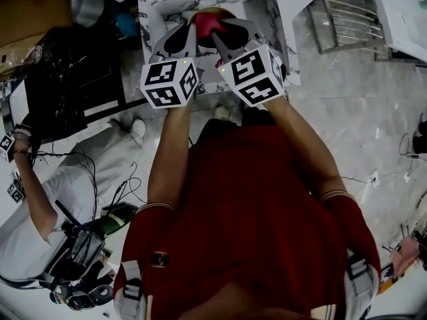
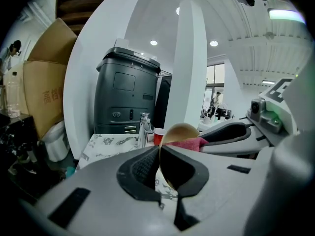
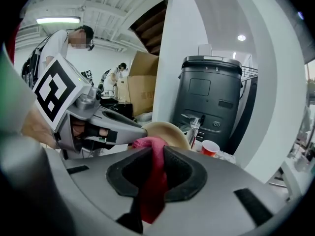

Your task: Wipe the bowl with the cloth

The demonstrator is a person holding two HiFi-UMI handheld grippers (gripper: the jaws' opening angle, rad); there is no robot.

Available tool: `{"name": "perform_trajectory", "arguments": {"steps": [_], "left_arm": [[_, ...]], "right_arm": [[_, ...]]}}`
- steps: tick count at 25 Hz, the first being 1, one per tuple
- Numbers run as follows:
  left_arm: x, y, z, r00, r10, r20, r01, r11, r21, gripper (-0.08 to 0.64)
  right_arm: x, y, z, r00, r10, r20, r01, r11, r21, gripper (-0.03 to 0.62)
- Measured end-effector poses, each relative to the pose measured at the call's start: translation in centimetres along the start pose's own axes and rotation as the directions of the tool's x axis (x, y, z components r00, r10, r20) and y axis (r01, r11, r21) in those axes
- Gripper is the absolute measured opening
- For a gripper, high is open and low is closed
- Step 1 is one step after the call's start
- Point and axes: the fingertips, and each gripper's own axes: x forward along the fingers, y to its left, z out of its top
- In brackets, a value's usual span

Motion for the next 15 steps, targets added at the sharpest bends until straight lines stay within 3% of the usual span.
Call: {"name": "perform_trajectory", "arguments": {"steps": [8,15], "left_arm": [[0.18,0.27,-0.56,0.999,0.025,-0.023,-0.025,0.999,0.027,0.020],[-0.06,0.87,-0.87,0.998,0.045,-0.035,-0.044,0.998,0.037,0.020]], "right_arm": [[-0.31,-0.89,0.58,0.997,-0.067,0.050,0.064,0.996,0.060,0.066],[-0.65,-0.88,0.27,0.994,-0.111,0.014,0.112,0.993,-0.043,0.066]]}}
